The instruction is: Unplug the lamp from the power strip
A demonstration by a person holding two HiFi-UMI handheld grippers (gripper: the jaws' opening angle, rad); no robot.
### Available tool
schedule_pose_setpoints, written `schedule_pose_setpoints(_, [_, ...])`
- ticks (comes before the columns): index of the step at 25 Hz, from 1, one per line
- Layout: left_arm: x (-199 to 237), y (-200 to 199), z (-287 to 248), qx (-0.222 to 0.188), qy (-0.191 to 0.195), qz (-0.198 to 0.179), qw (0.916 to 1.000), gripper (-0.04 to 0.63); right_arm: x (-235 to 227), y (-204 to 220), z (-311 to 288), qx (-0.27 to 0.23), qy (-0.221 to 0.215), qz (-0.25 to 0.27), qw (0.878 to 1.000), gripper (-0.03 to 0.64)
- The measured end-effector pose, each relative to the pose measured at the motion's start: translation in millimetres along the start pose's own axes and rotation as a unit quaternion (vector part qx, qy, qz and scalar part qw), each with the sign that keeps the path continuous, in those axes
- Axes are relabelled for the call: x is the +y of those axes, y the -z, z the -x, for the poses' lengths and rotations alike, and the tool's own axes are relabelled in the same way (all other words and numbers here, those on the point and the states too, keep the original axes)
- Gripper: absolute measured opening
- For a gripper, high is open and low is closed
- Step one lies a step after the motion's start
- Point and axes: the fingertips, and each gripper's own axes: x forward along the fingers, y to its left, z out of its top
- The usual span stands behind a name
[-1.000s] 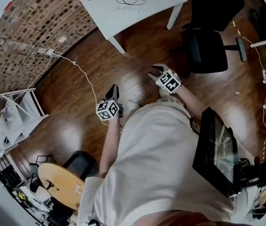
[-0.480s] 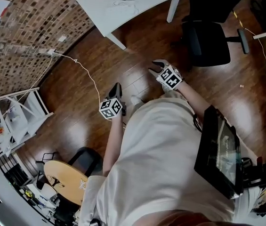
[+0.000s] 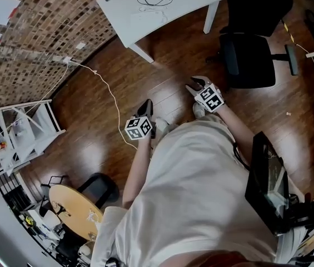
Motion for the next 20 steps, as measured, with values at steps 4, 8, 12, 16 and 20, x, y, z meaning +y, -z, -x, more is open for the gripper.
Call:
schedule_pose_setpoints(4, [-20,7,-12,-0.003,-0.005,0.007,1.0,0.003,-18,13,15,0.003,-0.002,0.001,1.0,0.14])
schedule_pose_setpoints(8, [-44,21,-25,-0.002,-0.009,0.02,0.9998,0.003,-40,34,28,0.016,0.001,-0.016,1.0,0.126])
schedule_pose_setpoints(12, [-70,36,-34,-0.004,-0.01,0.039,0.9992,0.003,-60,59,42,0.037,0.019,-0.043,0.998,0.11])
schedule_pose_setpoints(16, [-88,49,-37,0.0,-0.007,0.041,0.9991,0.003,-62,77,50,0.044,0.014,-0.053,0.998,0.11])
schedule_pose_setpoints(20, [-88,58,-35,0.004,-0.012,0.049,0.9987,0.003,-61,83,52,0.05,0.012,-0.048,0.998,0.109])
